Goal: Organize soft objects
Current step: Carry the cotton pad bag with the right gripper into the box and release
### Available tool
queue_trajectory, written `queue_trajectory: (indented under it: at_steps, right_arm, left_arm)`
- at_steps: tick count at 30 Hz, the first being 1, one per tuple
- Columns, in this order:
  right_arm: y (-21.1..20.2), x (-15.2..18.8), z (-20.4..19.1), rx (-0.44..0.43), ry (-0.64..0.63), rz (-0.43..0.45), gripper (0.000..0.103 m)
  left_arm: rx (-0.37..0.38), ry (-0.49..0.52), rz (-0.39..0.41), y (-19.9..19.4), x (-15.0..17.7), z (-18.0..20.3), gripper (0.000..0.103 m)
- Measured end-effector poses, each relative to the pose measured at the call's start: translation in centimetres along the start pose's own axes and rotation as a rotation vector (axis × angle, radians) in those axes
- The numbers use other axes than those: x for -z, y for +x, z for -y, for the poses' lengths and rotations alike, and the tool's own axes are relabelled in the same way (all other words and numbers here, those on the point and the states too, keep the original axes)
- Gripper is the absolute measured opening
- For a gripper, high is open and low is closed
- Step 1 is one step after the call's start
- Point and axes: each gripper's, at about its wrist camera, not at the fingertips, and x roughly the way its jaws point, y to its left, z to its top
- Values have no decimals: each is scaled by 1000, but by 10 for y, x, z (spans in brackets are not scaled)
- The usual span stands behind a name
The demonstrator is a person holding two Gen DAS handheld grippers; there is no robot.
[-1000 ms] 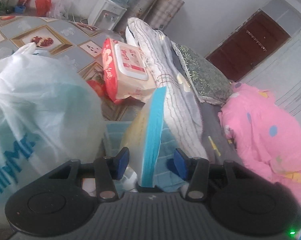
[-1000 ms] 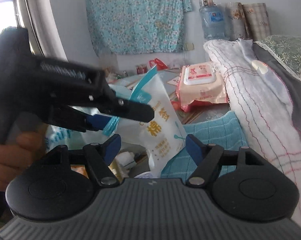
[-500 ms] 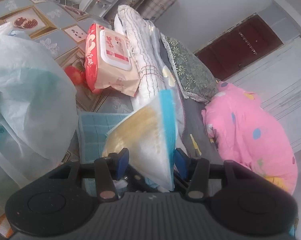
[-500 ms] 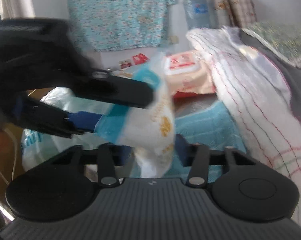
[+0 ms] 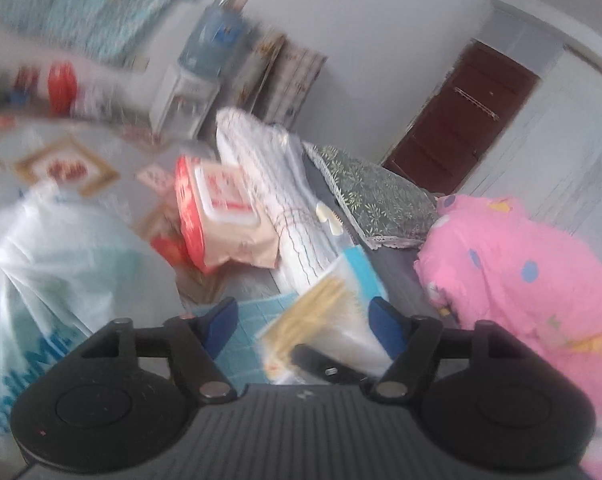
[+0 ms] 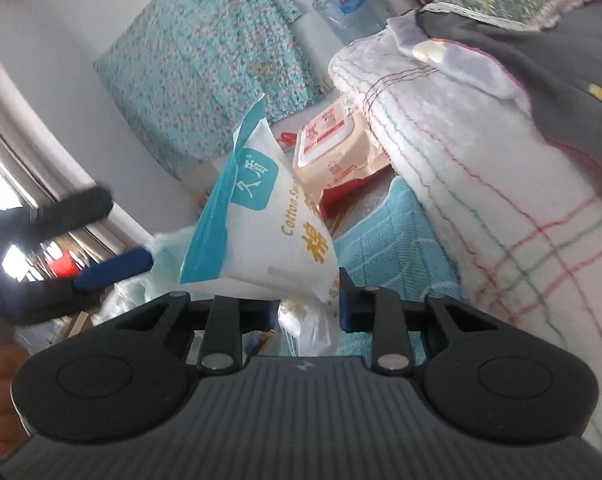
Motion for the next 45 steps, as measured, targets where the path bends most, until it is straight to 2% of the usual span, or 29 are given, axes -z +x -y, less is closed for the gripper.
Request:
queue_trajectory:
  at_steps: [6,9,11,14,19,25,27,30,33,37,40,45]
  right_arm:
    - [-26,-11,0,-170,102,-10,26]
    - [-36,-15,-9,-255,115,-27,26]
    - [-38,-15,-20,-323,115,-50,26]
    - [-35,-11,-44,-419,113,-103,26]
    - [-11,-3,-94,-549,67,-227,26]
    - [49,18,-182,-673,-10,-470,26]
    - [72,30,-215,-699,-39,-564,26]
    - [112,54,-262,-680,-82,-717,27]
    - [154,79,-303,-607,-116,-856,27]
    - [207,106,-342,-461,-175,-982,27]
    - [241,127,-358,-368,-192,-1070,27]
    - [285,160,-370,-252,-194,-1147,30]
  left_arm:
    - [-57,312,91,-38,24,48,94]
    - [-85,428,101,-52,37,67,96]
    - [-99,461,102,-62,44,72,96]
    - [-116,466,115,-78,48,71,96]
    - [-172,419,147,-124,48,48,96]
    - [-310,367,193,-192,51,11,96]
    - [-368,317,191,-212,52,-9,96]
    - [-468,226,196,-235,52,-39,96]
    - [-552,126,184,-254,56,-72,95]
    - [-579,34,211,-280,64,-98,95]
    - [-595,13,236,-300,73,-110,95]
    - [-605,-21,245,-312,83,-121,95]
